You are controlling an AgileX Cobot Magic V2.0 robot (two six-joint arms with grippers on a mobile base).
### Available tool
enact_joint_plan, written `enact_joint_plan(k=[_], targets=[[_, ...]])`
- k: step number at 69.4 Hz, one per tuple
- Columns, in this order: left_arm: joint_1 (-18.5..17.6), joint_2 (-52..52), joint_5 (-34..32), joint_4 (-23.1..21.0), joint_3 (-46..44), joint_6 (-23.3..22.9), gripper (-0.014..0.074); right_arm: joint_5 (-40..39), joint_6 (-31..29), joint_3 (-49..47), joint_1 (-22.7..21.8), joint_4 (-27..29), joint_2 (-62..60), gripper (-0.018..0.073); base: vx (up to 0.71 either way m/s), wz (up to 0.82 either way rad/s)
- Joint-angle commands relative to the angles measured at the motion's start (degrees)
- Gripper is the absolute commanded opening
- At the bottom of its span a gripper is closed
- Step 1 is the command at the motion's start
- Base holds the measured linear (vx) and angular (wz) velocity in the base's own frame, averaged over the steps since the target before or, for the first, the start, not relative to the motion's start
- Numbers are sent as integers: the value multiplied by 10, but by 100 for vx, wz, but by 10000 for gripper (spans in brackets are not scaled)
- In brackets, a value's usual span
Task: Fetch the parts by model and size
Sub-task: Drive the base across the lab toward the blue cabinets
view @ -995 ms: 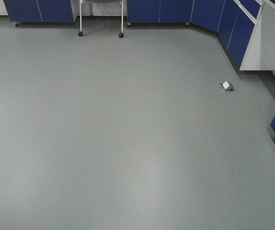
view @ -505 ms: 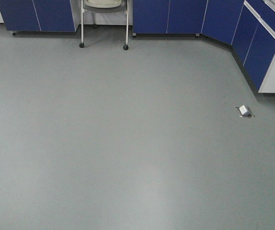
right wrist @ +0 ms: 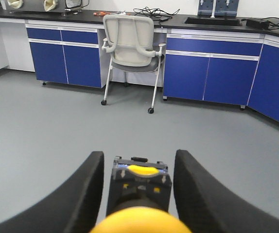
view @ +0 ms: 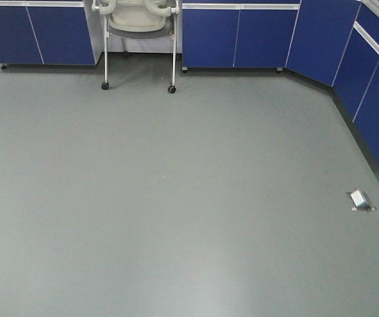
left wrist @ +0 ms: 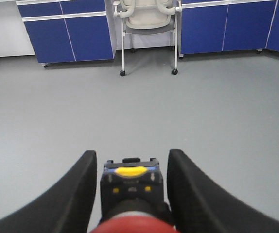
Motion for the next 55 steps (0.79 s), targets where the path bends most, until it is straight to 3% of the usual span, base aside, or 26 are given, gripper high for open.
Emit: enact_joint_plan(k=[1,55], targets=[[0,8,-44,7,-14,-1,-6,-50,-4,-18,0,-6,6,-5,62,-1],[0,8,-45,7,-14,-1,-6,-50,-4,-18,0,-6,6,-5,62,-1]])
